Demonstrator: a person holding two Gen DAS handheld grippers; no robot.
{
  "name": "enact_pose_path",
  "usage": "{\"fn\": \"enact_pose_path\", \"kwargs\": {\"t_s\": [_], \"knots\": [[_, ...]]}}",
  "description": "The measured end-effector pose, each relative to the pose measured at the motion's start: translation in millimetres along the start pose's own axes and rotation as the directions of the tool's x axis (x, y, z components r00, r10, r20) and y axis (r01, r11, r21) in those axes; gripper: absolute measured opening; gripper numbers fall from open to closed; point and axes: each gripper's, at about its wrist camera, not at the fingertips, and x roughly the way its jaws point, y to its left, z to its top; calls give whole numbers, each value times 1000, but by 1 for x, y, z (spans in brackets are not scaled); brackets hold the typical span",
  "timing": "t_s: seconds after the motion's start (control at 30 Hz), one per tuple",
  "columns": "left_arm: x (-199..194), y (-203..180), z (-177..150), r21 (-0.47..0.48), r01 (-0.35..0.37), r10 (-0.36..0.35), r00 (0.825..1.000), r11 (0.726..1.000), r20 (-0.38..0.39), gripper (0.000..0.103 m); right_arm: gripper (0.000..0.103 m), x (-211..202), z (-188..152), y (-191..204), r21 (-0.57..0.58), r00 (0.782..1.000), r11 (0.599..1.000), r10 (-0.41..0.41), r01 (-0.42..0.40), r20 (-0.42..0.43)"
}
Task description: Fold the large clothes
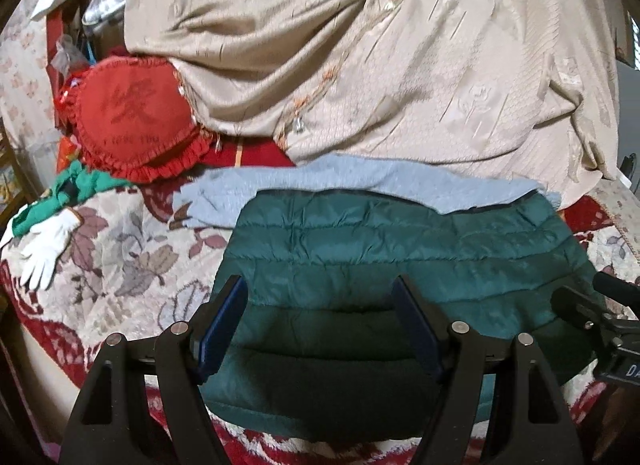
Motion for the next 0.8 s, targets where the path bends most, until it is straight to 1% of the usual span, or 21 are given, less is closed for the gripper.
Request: {"fn": "enact_pose_path", "kwargs": {"t_s": [0.17,0.23,0.33,0.5,0.8], "knots": [[-22,-3,1,2,3,-3,998,1000,56,59,103,-16,3,10,-25,999,1000,-10,11,36],[-29,-3,2,-5,6,-6,998,1000,68,59,103,-24,3,14,-29,998,999,-11,12,56],[-40,-2,2,-19,-7,8,996,1000,88,59,103,-36,3,22,-40,996,999,-18,21,85],[-55,-2,1,-22,-5,7,994,1000,112,59,103,-53,2,30,-59,992,998,-26,33,120],[-73,0,-3,-43,-3,9,991,999,136,59,103,-67,-5,37,-65,990,997,-30,39,139]]}}
